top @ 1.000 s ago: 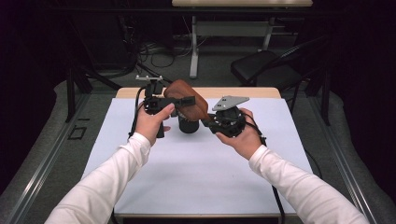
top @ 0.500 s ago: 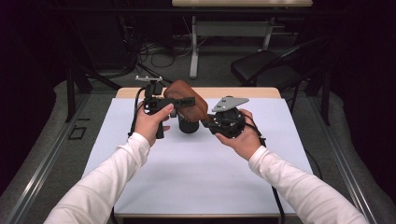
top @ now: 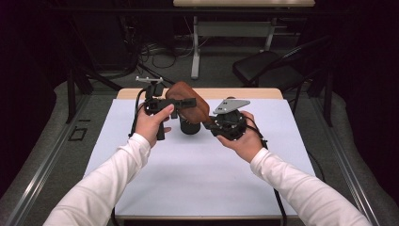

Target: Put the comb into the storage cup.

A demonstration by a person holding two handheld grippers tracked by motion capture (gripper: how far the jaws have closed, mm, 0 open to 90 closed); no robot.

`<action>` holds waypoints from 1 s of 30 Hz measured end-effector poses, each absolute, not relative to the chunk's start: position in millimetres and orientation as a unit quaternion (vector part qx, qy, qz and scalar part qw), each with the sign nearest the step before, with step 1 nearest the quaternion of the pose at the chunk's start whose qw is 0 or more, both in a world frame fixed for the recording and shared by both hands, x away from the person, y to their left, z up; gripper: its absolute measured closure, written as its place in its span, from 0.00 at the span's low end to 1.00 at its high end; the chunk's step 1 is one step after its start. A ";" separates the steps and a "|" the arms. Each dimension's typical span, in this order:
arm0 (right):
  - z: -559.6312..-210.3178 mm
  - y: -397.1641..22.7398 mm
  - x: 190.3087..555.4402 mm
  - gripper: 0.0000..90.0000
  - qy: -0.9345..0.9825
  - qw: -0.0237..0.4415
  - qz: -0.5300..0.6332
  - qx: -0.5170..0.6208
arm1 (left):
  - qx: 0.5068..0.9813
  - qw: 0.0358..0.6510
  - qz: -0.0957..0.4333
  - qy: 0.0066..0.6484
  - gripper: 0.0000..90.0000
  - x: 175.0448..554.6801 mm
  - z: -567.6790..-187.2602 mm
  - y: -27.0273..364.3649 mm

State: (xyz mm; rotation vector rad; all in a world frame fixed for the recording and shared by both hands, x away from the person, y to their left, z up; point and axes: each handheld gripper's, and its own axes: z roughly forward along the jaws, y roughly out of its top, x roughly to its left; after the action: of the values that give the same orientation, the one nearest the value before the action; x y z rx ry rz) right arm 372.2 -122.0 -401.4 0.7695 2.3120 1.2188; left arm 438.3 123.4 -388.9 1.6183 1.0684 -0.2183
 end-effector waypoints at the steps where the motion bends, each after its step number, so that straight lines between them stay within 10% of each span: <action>1: -402.0 -121.9 372.2 0.81 0.830 0.208 0.437 0.276 | 0.685 0.561 -0.095 0.455 0.34 438.1 -389.2 123.4; 30: -408.2 -120.6 370.4 0.81 0.830 0.214 0.438 0.271 | 0.612 0.577 -0.171 0.513 0.50 436.9 -389.8 130.2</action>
State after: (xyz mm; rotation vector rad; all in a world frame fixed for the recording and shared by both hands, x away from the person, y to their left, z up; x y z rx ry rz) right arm 370.4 -120.6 -408.2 0.7528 2.3036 1.2146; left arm 436.9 130.2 -389.8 1.4313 1.2013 -0.4007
